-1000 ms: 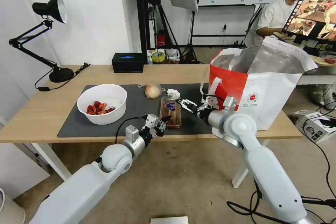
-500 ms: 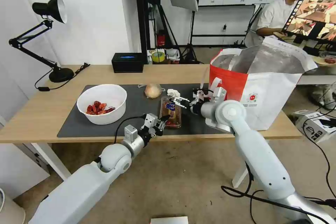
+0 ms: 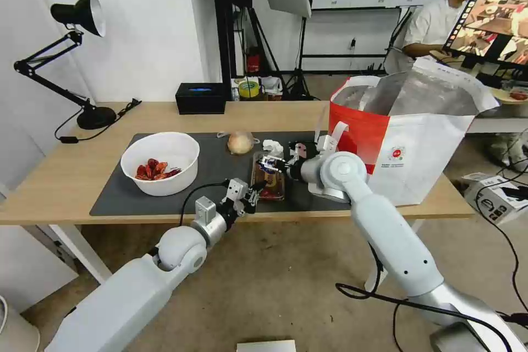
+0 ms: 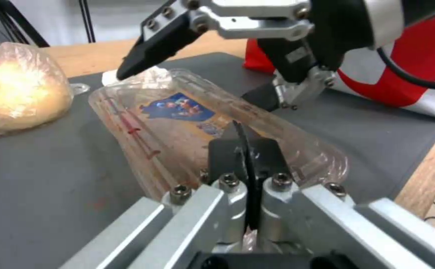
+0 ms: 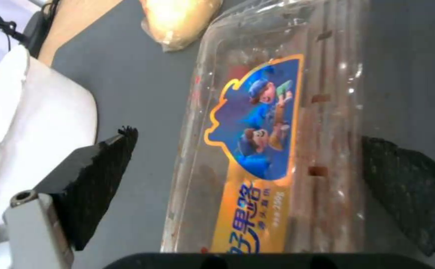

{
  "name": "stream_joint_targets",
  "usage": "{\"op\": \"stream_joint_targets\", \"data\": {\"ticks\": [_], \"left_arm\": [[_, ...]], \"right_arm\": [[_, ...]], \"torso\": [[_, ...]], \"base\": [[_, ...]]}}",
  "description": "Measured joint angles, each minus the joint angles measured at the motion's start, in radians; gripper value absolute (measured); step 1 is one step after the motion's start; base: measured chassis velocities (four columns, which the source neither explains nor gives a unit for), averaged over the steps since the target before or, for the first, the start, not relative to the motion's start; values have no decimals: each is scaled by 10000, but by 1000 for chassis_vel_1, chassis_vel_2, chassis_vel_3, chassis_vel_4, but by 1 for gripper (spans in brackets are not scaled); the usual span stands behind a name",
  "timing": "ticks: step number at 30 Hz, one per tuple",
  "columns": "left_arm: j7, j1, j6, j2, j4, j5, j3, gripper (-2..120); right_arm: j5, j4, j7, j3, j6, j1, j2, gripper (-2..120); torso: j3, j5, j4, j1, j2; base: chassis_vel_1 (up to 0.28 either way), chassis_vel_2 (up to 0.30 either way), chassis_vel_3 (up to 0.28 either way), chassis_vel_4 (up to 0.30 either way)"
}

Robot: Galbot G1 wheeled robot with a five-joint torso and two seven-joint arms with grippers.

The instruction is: Pick up the trash from the table and place it into the takeout bag.

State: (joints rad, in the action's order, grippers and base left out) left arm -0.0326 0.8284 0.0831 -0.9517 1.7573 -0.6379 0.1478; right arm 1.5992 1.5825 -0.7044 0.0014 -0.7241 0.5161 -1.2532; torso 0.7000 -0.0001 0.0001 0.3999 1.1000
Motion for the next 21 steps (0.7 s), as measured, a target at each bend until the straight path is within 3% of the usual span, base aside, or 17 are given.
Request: {"op": "stream_joint_targets", "data": {"ticks": [21], "left_arm": [[32,-26,-12,-203,-55,-81,-14,0]], "right_arm": [[221,-491,-221,-467,7,-388,-249,96]], "torso": [[0,0,-1,0,0]], "base": [[0,0,0,0]]}}
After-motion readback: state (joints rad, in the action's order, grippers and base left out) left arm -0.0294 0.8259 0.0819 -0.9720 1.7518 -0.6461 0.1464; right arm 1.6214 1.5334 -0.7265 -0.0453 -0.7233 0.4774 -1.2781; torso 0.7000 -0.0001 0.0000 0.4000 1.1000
